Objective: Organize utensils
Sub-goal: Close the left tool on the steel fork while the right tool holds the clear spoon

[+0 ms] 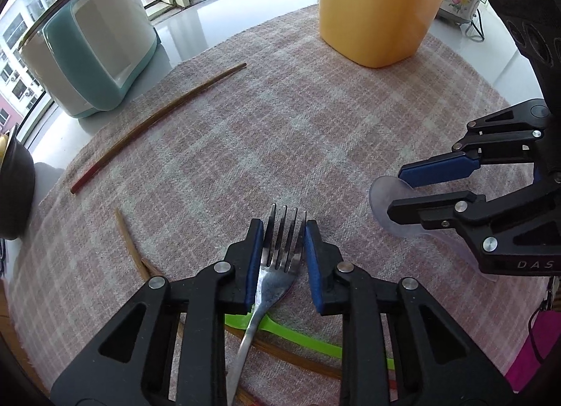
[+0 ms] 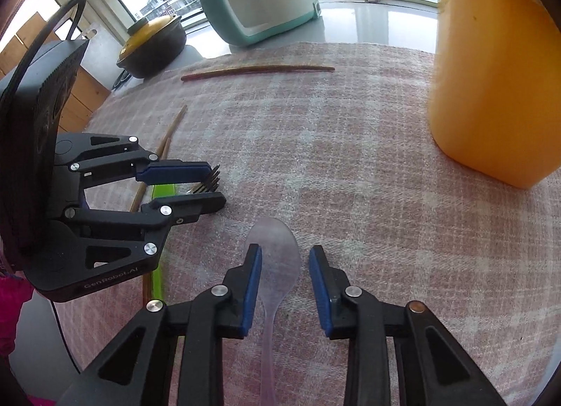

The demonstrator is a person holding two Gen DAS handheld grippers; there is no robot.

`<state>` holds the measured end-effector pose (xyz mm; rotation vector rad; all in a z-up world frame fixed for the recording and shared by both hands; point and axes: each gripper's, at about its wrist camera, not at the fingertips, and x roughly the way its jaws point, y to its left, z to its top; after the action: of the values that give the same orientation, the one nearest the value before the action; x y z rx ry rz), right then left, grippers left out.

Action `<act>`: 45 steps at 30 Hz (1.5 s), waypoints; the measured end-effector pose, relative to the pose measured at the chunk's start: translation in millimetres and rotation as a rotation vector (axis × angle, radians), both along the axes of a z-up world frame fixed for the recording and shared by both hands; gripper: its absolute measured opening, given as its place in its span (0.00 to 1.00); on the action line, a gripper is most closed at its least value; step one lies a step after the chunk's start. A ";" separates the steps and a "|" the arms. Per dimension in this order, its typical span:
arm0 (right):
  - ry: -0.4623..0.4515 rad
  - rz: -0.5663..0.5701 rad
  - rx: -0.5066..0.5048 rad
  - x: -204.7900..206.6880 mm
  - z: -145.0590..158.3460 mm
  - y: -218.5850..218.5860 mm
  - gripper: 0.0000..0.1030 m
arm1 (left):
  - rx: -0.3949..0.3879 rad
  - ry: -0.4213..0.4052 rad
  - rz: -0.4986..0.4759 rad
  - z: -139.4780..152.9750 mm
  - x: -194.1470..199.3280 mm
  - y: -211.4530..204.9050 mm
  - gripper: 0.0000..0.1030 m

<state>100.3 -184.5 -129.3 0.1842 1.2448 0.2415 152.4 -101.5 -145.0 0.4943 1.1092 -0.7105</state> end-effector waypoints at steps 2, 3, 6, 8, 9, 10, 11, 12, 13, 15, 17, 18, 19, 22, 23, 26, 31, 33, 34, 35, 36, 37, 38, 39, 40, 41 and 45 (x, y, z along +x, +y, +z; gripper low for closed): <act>0.000 0.008 0.001 1.5 -0.8 1.4 0.21 | -0.013 0.003 0.011 3.2 1.4 3.6 0.20; -0.001 0.010 0.001 2.3 -1.0 2.1 0.20 | -0.018 0.003 0.016 4.4 1.6 5.3 0.20; -0.004 0.022 -0.007 4.3 -1.6 4.1 0.14 | -0.019 -0.005 0.024 6.4 1.8 7.9 0.20; -0.004 0.027 -0.009 4.9 -1.5 4.2 0.08 | -0.027 -0.006 0.032 8.0 2.8 9.6 0.20; -0.002 0.025 -0.005 5.4 -1.6 3.6 0.07 | -0.032 -0.008 0.039 9.2 3.1 10.6 0.20; -0.001 0.022 0.000 5.6 -1.7 2.7 0.05 | -0.038 -0.010 0.045 10.4 3.5 11.8 0.20; 0.000 0.017 0.007 5.2 -1.5 1.4 0.04 | -0.043 -0.011 0.050 11.6 3.8 13.2 0.20; -0.002 0.012 0.015 4.7 -0.7 0.3 0.03 | -0.045 -0.014 0.054 12.4 3.9 13.9 0.20; -0.004 0.007 0.022 3.8 0.4 -0.7 0.02 | -0.047 -0.018 0.056 13.8 3.7 14.7 0.20; -0.011 0.002 0.033 1.3 3.6 -2.1 0.01 | -0.050 -0.024 0.062 16.7 3.3 16.4 0.20; -0.015 -0.006 0.045 -1.3 7.2 -2.6 0.00 | -0.056 -0.031 0.065 19.8 1.6 18.3 0.19; -0.017 -0.009 0.049 -2.5 8.9 -2.6 0.00 | -0.057 -0.036 0.066 21.2 0.7 18.7 0.19; -0.020 -0.009 0.048 -3.7 10.6 -1.8 0.00 | -0.058 -0.041 0.066 22.7 -0.3 18.8 0.19; -0.033 -0.003 0.036 -7.3 16.0 1.2 0.00 | -0.059 -0.062 0.065 27.6 -3.8 20.2 0.19; -0.039 -0.004 0.033 -8.7 18.0 1.5 0.00 | -0.062 -0.070 0.066 29.7 -5.0 21.0 0.19; -0.061 -0.008 0.023 -11.8 25.7 0.4 0.00 | -0.080 -0.082 0.077 36.5 -7.3 24.5 0.19; -0.097 -0.005 0.017 -15.0 42.6 -3.0 0.00 | -0.107 -0.104 0.095 51.4 -9.9 31.6 0.19; -0.113 0.002 0.012 -15.5 49.5 -3.3 0.00 | -0.124 -0.113 0.103 58.2 -11.1 34.3 0.18; -0.122 0.004 0.008 -15.8 53.0 -3.7 0.00 | -0.131 -0.120 0.107 61.6 -12.0 35.7 0.18; -0.131 0.006 0.005 -15.9 56.7 -4.4 0.00 | -0.137 -0.127 0.112 65.2 -12.8 37.5 0.18; -0.139 0.008 0.003 -16.3 59.9 -4.5 0.00 | -0.143 -0.136 0.118 68.8 -13.5 39.0 0.18; -0.147 0.009 0.002 -16.7 62.9 -4.4 0.00 | -0.150 -0.143 0.124 72.5 -14.0 40.2 0.18; -0.154 0.010 0.001 -17.5 66.0 -4.5 0.00 | -0.157 -0.149 0.127 75.9 -14.6 41.3 0.18; -0.161 0.012 0.001 -18.3 68.8 -4.6 0.00 | -0.161 -0.154 0.129 78.8 -15.0 42.0 0.18; -0.167 0.013 0.001 -19.0 71.2 -4.6 0.00 | -0.162 -0.160 0.128 81.7 -15.7 42.7 0.17; -0.173 0.014 0.001 -19.9 73.8 -4.6 0.00 | -0.161 -0.169 0.128 85.0 -16.6 43.8 0.17; -0.193 0.017 -0.002 -21.1 82.3 -4.8 0.00 | -0.174 -0.193 0.130 97.2 -18.9 49.1 0.16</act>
<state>79.2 -189.2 -47.1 0.1448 1.0558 0.2665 133.5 -52.4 -47.9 0.3318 0.8820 -0.6254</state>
